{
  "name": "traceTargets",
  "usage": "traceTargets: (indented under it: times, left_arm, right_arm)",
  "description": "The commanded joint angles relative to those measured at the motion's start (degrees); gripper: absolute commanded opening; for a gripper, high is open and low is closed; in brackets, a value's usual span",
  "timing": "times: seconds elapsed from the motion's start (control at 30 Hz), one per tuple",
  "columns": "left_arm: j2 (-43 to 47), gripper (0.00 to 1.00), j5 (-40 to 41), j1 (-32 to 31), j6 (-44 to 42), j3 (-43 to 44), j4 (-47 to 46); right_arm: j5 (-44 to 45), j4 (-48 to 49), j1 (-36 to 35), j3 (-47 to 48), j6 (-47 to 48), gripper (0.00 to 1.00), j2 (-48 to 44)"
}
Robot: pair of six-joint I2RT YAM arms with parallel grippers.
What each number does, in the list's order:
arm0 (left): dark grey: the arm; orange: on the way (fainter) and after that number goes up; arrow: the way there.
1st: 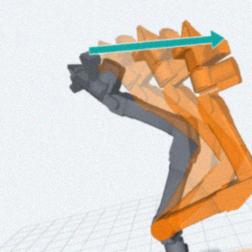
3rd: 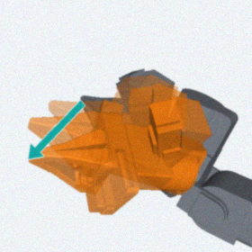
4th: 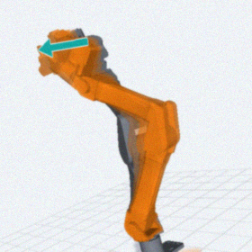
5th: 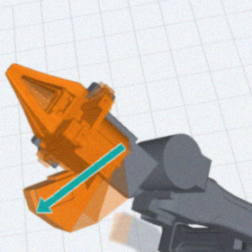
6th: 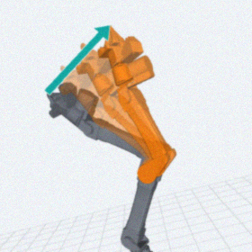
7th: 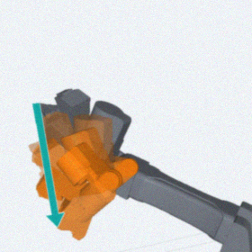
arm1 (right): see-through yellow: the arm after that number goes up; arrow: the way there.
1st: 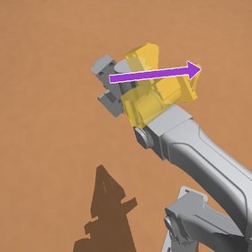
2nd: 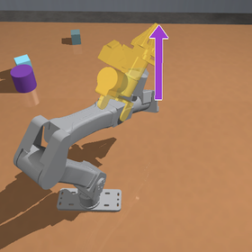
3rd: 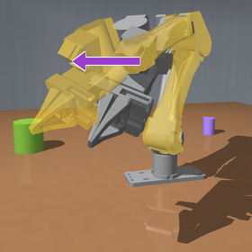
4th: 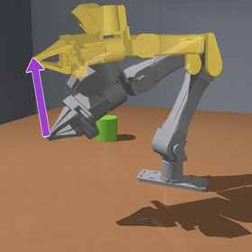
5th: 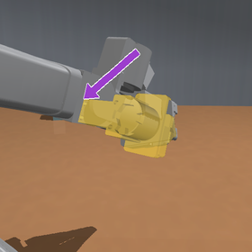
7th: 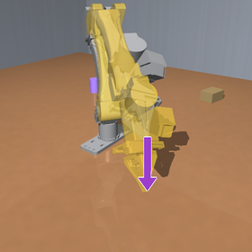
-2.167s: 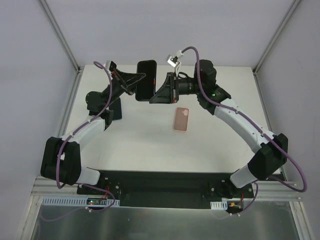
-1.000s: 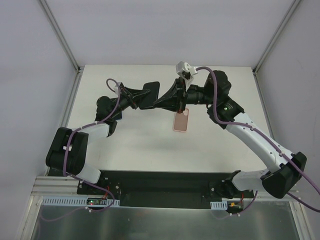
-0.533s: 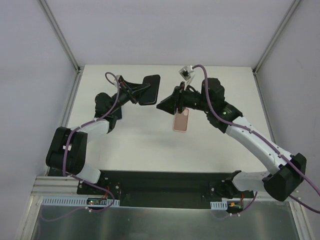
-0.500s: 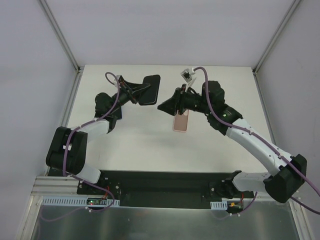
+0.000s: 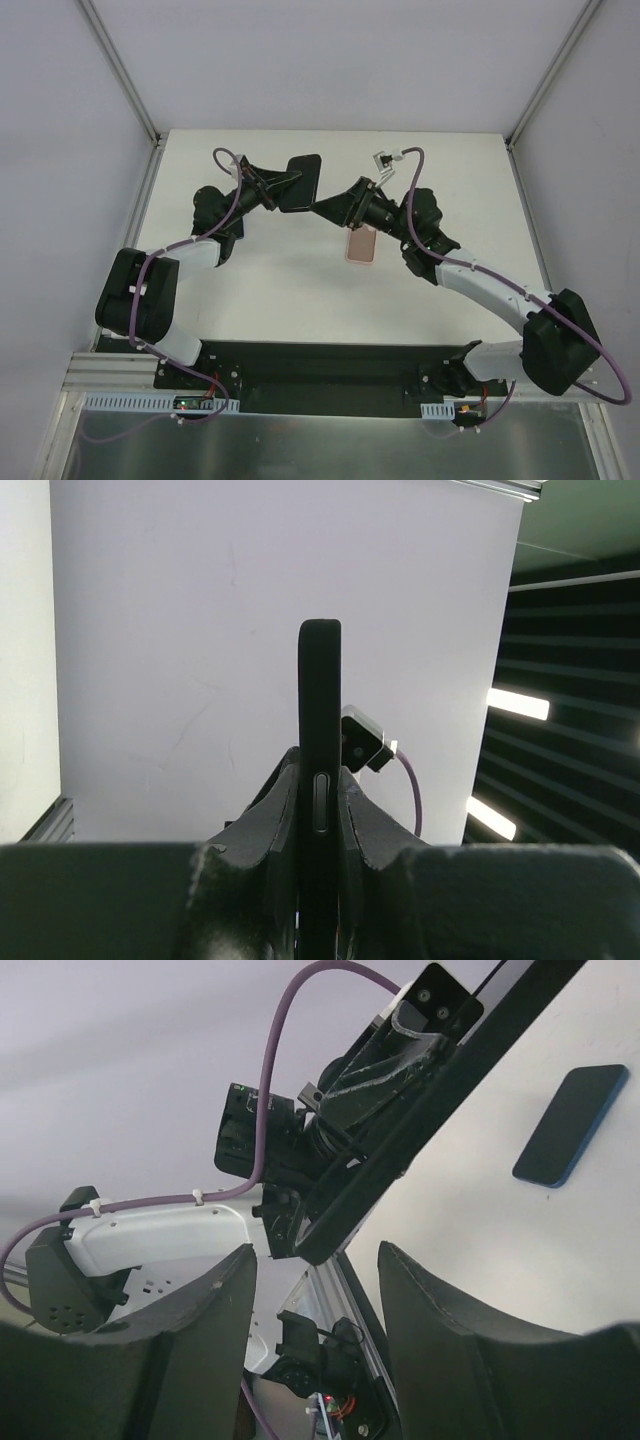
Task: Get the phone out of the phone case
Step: Remove the phone case from the phone.
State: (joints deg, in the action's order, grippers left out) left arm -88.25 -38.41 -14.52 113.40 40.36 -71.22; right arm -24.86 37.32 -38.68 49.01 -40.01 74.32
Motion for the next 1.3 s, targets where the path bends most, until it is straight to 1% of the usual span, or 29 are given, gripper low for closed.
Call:
traceTargets:
  times: [0.0,0.13,0.23,0.27,0.37,0.43,0.53,0.63,0.67,0.7,0.73,0.77,0.9,1.0,1.03,1.07,1.1,1.13,1.17,1.2,1.23,1.27]
  left_arm:
    - [2.8,0.0,1.2,0.5,-1.2,0.2,-10.9]
    - [3.3,0.0,1.2,0.5,-1.6,-0.3,-10.6]
    - [3.7,0.0,1.2,0.5,-2.2,-0.6,-10.3]
    - [4.0,0.0,1.1,0.5,-3.1,-0.5,-10.3]
    - [4.7,0.0,1.0,0.5,-5.6,-0.8,-8.9]
    - [5.3,0.0,0.6,0.5,-7.2,-0.5,-8.4]
    - [6.6,0.0,0.2,0.5,-10.3,-0.1,-6.0]
    - [8.2,0.0,-0.1,0.5,-13.6,0.2,-3.8]
    - [8.5,0.0,-0.1,0.5,-14.2,0.2,-3.1]
    - [9.0,0.0,-0.1,0.5,-14.8,0.3,-2.4]
    - [9.7,0.0,-0.1,0.5,-15.8,0.4,-1.2]
    - [10.0,0.0,-0.1,0.5,-16.3,0.5,-0.6]
    - [10.8,0.0,-0.7,0.5,-17.3,1.0,0.9]
    - [9.6,0.0,-4.0,0.5,-15.9,3.0,-0.2]
    - [8.5,0.0,-6.0,0.5,-14.2,3.8,-1.1]
    - [7.8,0.05,-7.0,0.5,-13.1,4.3,-1.9]
    - [7.2,0.17,-7.8,0.5,-12.2,4.6,-4.3]
    - [5.9,0.25,-8.6,0.5,-9.9,5.0,-5.7]
    - [5.3,0.28,-9.7,0.6,-8.8,5.1,-7.2]
    - [4.7,0.33,-10.1,0.6,-7.9,5.2,-9.4]
    - [3.8,0.42,-10.5,0.6,-6.9,5.3,-10.1]
    - [3.5,0.46,-11.4,0.6,-6.7,5.3,-10.4]
  right_arm:
    - [-1.4,11.6,-1.0,3.6,-4.5,0.55,3.0]
    - [-1.5,9.3,-1.1,6.6,-4.2,0.55,4.7]
    - [-1.2,8.7,-1.1,7.8,-5.0,0.52,5.7]
    - [-1.2,8.6,-1.2,8.4,-5.3,0.49,5.9]
    - [-1.5,6.3,-1.3,10.0,-6.9,0.44,6.9]
    - [-1.4,1.4,-1.2,11.1,-7.5,0.43,7.2]
    - [-0.3,-0.3,-1.3,10.7,-8.1,0.43,6.9]
    - [0.2,-2.4,-1.3,11.1,-7.8,0.33,6.7]
    - [0.1,-2.8,-1.4,11.2,-8.0,0.22,6.9]
    - [0.0,-3.6,-1.4,11.5,-8.1,0.16,7.0]
    - [-0.3,-3.7,-1.3,11.6,-8.2,0.04,7.0]
    - [-0.3,-3.7,-1.4,11.5,-8.3,0.01,7.0]
    - [-1.1,-5.2,-1.2,11.5,-6.6,0.01,7.0]
    - [-4.4,-7.9,0.1,12.8,-5.0,0.01,7.7]
    - [-7.3,-8.8,0.6,13.4,-3.9,0.01,8.0]
    - [-9.0,-9.5,1.8,14.3,-3.2,0.01,8.7]
    - [-10.7,-10.9,2.5,14.8,-2.9,0.01,9.1]
    - [-13.7,-11.4,3.2,15.1,-1.8,0.01,9.4]
    - [-15.3,-12.2,4.5,15.8,-1.2,0.02,10.0]
    - [-16.5,-13.8,5.1,16.2,-0.5,0.01,10.1]
    - [-19.2,-15.1,5.5,16.7,0.4,0.01,10.3]
    - [-20.5,-16.7,6.0,17.6,3.1,0.01,10.7]
